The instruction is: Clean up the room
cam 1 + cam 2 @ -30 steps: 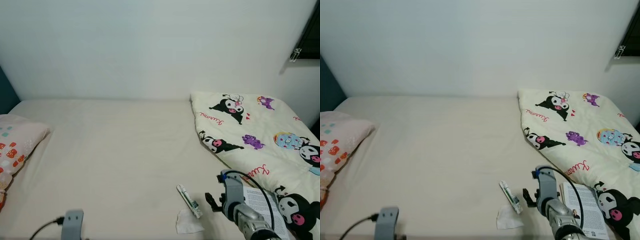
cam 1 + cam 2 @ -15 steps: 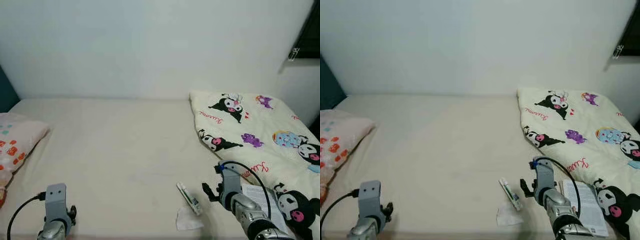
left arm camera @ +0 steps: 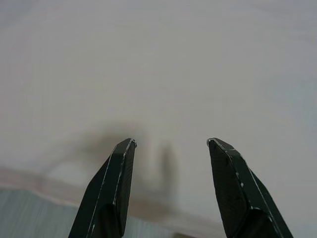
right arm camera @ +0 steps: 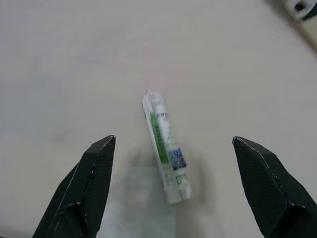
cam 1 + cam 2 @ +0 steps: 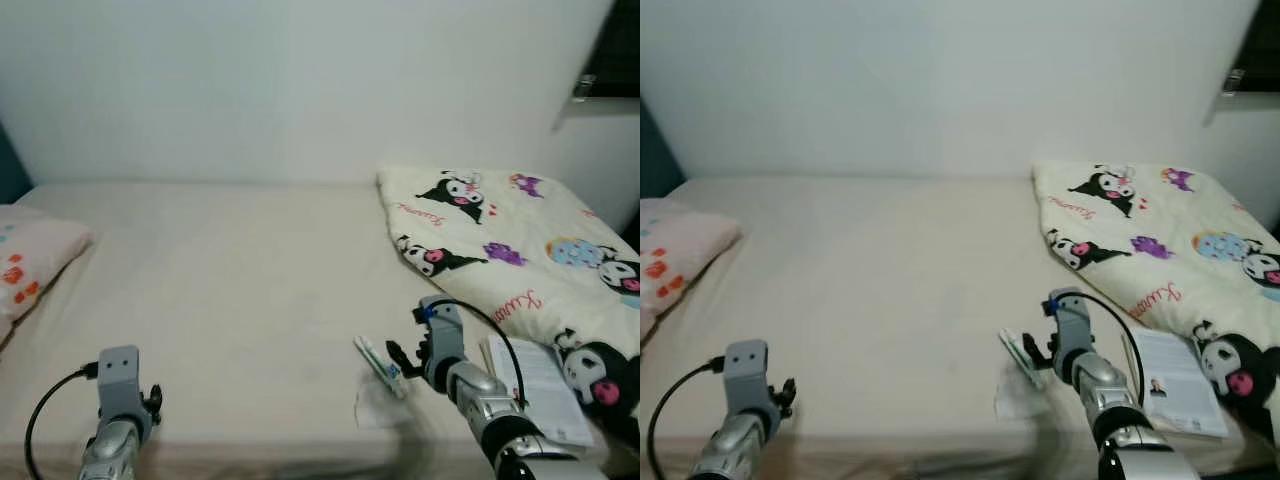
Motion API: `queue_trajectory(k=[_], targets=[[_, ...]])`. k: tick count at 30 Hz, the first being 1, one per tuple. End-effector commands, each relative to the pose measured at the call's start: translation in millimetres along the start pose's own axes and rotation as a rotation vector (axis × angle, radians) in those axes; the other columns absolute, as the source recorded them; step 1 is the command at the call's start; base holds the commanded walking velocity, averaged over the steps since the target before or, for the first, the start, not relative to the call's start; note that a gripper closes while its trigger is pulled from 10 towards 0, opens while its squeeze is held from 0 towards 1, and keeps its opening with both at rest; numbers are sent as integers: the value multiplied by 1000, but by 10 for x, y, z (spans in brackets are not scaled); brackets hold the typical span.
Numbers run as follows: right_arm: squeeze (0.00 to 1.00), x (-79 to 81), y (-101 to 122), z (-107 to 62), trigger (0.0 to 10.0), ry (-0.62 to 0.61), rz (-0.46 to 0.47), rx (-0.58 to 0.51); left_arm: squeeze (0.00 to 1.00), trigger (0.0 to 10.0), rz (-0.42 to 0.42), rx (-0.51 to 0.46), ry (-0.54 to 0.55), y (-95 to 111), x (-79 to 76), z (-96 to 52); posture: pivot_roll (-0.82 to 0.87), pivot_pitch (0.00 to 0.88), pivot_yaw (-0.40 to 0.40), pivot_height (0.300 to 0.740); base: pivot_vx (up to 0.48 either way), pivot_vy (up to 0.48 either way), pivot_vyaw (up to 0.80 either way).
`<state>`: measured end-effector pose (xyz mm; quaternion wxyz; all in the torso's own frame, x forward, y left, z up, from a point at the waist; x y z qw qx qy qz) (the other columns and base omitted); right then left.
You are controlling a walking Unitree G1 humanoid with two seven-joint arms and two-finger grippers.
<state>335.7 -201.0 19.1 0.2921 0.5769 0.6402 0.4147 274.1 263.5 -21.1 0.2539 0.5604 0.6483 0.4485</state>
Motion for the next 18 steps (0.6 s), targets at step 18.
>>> queue_trajectory(k=[18], targets=[[0,128,-88,11,10000,77,-92,38,0,10000,22,-95,-37,201,-46,20,1,78,-10,515,0,0,0]])
Point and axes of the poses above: a point about 5 cm out from each wrist's last joint towards the gripper, its own z axis pointing out of the wrist towards the gripper, its own y axis along the axis of the wrist's last joint, x = y × z, the point moved 2 cm from there along z, pointing out of the wrist towards the gripper, and after that the axes turned 7 degrees about z, right-handed, at the moved point
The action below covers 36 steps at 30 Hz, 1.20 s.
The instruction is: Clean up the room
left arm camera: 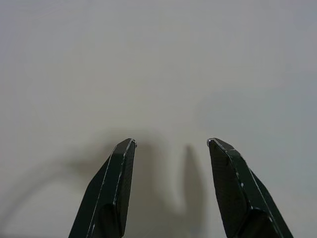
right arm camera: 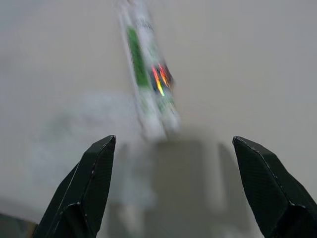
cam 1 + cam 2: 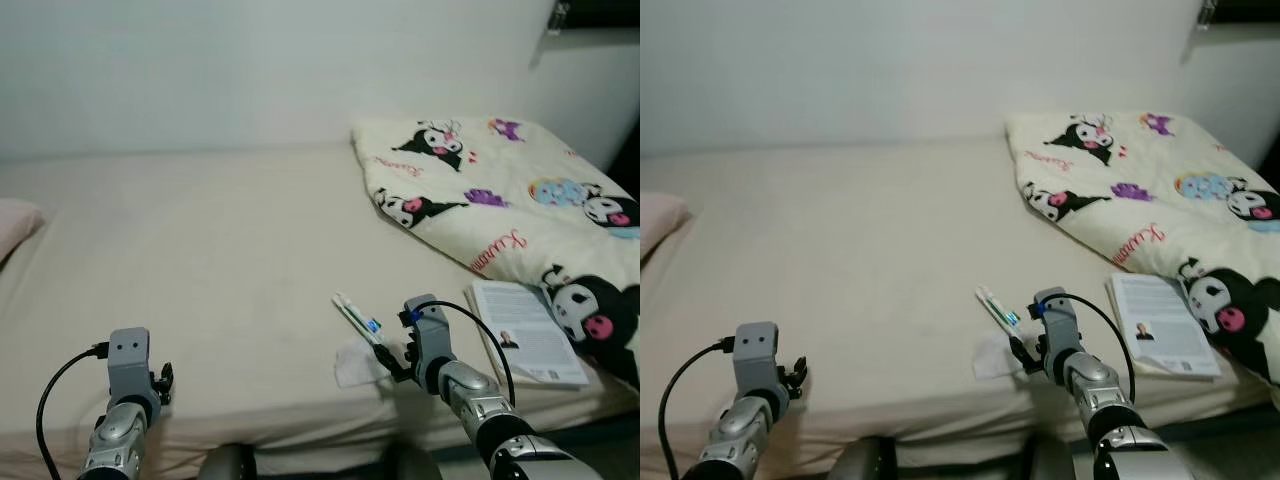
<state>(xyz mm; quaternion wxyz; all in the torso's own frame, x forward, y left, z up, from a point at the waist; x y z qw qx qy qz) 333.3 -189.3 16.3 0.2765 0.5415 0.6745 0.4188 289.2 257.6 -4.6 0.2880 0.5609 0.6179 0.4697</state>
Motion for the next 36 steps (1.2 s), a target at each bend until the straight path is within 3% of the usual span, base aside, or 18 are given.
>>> queue_trajectory(k=[1,8,13,17,21,24,31,36], targets=[[0,15,-56,-5,10000,4,-27,19,0,10000,10,-10,-2,-5,28,-16,3,90,-8,510,0,0,0],[0,99,-31,-3,10000,81,-32,-16,0,10000,32,-43,-2,18,89,-54,35,148,-2,510,0,0,0],[0,193,265,11,10000,178,-31,-163,0,10000,57,-73,-8,27,156,-131,54,198,7,510,0,0,0],[0,249,477,36,10000,205,-61,-219,0,10000,60,-88,-12,47,190,-185,64,231,14,510,0,0,0],[0,291,534,56,10000,214,-108,-218,0,10000,61,-97,-16,76,185,-212,69,244,16,510,0,0,0],[0,401,610,89,10000,248,-214,-214,0,10000,67,-122,-30,139,174,-278,86,283,25,510,0,0,0],[0,490,707,103,10000,301,-239,-231,0,10000,73,-135,-43,192,167,-342,102,321,33,510,0,0,0],[0,565,925,110,10000,372,-278,-253,0,10000,86,-140,-64,259,173,-495,134,369,43,510,0,0,0]])
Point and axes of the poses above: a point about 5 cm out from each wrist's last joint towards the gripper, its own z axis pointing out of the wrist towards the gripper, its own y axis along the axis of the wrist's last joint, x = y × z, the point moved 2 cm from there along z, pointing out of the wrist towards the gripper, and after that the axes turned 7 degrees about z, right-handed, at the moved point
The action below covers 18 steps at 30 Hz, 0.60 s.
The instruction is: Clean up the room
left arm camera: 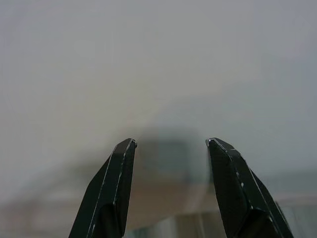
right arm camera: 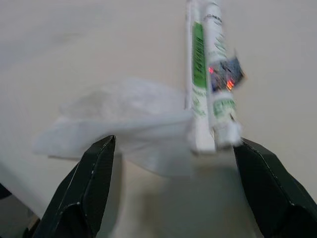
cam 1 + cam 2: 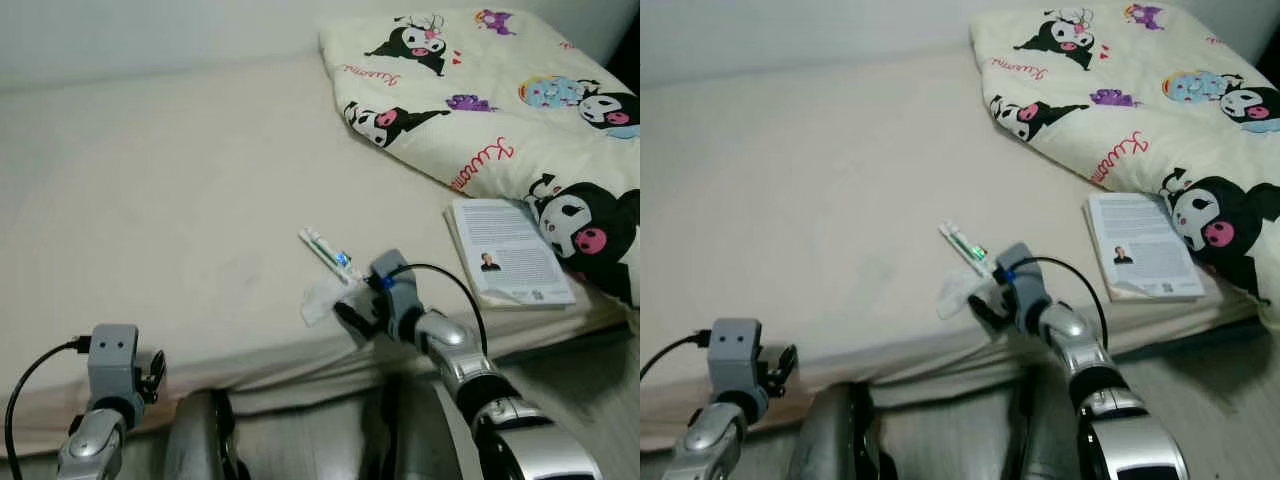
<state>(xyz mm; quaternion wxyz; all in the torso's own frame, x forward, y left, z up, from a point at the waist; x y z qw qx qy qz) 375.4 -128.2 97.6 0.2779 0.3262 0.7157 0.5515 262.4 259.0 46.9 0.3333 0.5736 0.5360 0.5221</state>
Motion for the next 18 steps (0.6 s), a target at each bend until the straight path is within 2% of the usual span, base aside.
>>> queue_trajectory(k=[1,3,7,14,16,18], targets=[[0,6,16,8,10000,28,-28,15,0,10000,-10,46,-12,-65,6,-105,135,371,44,510,0,0,0],[0,6,16,8,10000,28,-28,15,0,10000,-10,46,-12,-65,6,-105,135,371,44,510,0,0,0],[0,-148,173,4,10000,-33,-120,39,0,10000,-5,60,-24,-31,-2,-183,141,399,53,510,0,0,0],[0,-235,225,9,10000,-102,-155,64,0,10000,1,72,-38,3,-12,-244,145,408,58,510,0,0,0],[0,-249,236,12,10000,-119,-148,60,0,10000,3,79,-42,11,-18,-265,147,408,59,510,0,0,0],[0,-243,265,26,10000,-124,-96,28,0,10000,6,88,-52,13,-34,-300,149,402,61,510,0,0,0]])
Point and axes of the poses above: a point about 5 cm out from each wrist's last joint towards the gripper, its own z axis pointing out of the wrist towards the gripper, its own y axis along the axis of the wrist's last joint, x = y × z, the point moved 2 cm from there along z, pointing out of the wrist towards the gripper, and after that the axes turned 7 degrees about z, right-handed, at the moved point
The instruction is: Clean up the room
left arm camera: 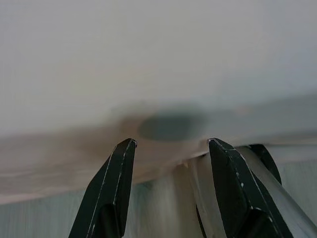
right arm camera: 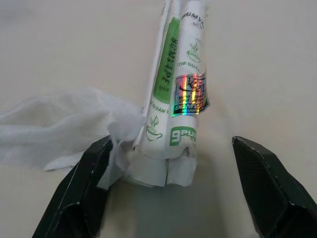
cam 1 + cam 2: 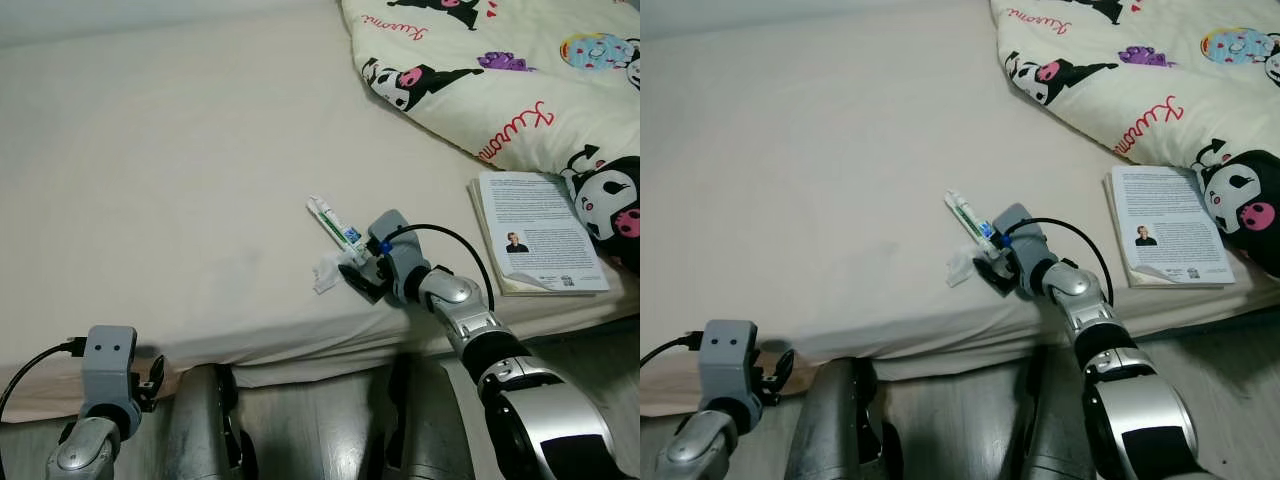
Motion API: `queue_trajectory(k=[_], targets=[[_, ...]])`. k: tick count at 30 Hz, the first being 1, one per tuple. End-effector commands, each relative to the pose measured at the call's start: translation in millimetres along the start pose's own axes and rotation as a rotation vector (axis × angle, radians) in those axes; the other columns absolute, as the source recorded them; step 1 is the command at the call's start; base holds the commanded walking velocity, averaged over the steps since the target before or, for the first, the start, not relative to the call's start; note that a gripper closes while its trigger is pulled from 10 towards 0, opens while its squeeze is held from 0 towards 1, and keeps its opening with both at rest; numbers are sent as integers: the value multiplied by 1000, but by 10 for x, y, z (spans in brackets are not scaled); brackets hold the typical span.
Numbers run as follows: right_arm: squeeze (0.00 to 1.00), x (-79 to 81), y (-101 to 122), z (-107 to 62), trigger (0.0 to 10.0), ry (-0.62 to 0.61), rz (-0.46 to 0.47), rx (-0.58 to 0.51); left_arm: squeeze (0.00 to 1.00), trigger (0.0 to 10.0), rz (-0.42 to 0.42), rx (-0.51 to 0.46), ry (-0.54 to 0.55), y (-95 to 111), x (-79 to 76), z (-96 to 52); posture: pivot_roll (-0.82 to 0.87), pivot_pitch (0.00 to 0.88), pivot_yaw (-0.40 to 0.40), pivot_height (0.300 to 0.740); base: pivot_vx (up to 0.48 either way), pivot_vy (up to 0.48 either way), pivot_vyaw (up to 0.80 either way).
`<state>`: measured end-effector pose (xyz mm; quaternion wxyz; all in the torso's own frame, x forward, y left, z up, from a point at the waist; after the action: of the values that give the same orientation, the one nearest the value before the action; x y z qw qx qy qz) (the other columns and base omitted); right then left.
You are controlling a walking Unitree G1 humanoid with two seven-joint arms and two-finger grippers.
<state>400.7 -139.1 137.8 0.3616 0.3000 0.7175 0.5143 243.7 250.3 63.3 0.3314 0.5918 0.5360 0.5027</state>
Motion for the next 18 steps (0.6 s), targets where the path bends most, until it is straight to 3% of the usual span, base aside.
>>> queue_trajectory(k=[1,7,8,18], targets=[[0,50,-127,-2,10000,1,82,30,0,10000,-2,57,-17,-110,-21,-79,149,401,63,510,0,0,0],[0,125,-78,34,10000,51,182,-20,0,10000,1,61,-22,-92,-35,-121,152,397,64,510,0,0,0],[0,151,-61,50,0,63,204,-31,0,10000,0,62,-21,-91,-34,-127,152,403,62,510,0,0,0],[0,301,-5,120,0,160,154,-16,0,10000,-15,77,-16,-84,-69,-173,134,397,45,510,0,0,0]])
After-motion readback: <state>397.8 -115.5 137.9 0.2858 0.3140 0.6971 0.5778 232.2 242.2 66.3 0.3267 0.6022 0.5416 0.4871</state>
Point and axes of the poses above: a point about 5 cm out from each wrist's last joint towards the gripper, its own z axis pointing out of the wrist towards the gripper, its own y axis along the axis of the wrist's last joint, x = y × z, the point moved 2 cm from there along z, pointing out of the wrist towards the gripper, and after that the axes turned 7 degrees about z, right-handed, at the moved point
